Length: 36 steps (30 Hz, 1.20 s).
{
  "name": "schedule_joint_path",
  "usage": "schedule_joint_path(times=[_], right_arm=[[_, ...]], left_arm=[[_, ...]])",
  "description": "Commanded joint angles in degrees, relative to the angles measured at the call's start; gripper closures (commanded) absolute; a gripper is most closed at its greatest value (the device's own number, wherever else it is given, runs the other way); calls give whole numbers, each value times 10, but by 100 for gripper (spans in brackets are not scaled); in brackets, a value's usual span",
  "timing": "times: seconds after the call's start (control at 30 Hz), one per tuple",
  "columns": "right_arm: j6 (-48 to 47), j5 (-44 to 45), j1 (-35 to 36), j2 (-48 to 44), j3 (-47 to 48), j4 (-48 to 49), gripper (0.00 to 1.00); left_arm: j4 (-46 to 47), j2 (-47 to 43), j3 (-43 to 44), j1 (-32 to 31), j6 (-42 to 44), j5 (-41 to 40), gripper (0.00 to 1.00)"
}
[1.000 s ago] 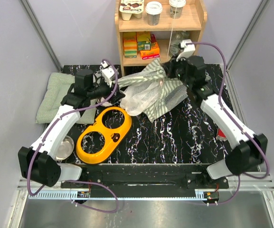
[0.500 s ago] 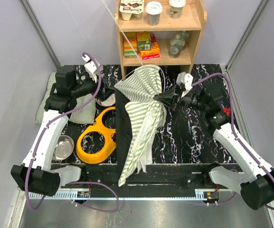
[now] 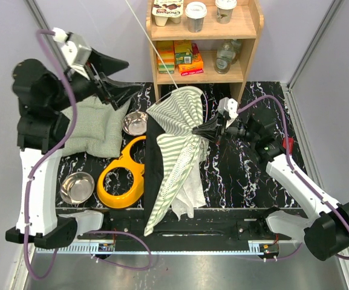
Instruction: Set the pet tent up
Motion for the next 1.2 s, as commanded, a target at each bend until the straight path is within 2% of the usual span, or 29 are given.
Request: schedule_joint_path(times=[0.0,0.1,0.23,0.33,0.5,0.63,0.7,0.83,0.97,1.0,1.1,1.17], right_arm=[[-19,-12,4,13,-19,-70,100],[-22,-11,4,13,-20,-73,100],[-22,-11,6,14,-20,-76,100],[-23,-10,8,19,-20,-79,100],[-28,-11,11,34,-13,-89,100],[-31,-7,12,42,-9,-96,100],[-32,-7,12,48,-7,-97,100],[-36,-4,12,55,-4,-102,100],[-41,-3,11,56,-4,-109,100],[-42,-1,13,54,-4,-111,100],[-39,11,13,50,-3,-109,98],[-18,27,13,44,-1,-95,81]], left_arm=[[60,31,85,1,-110,22,12],[118,59,114,1,-172,-2,8],[221,94,133,1,-263,10,7],[249,115,160,1,-296,7,8],[266,138,194,0,-321,-11,14],[317,144,185,-8,-359,20,20],[317,143,187,-15,-360,28,29],[323,145,195,-17,-368,34,59],[325,142,183,-17,-367,42,94],[324,139,176,-17,-365,42,100],[319,131,141,-20,-355,42,100],[302,125,102,-34,-324,35,100]])
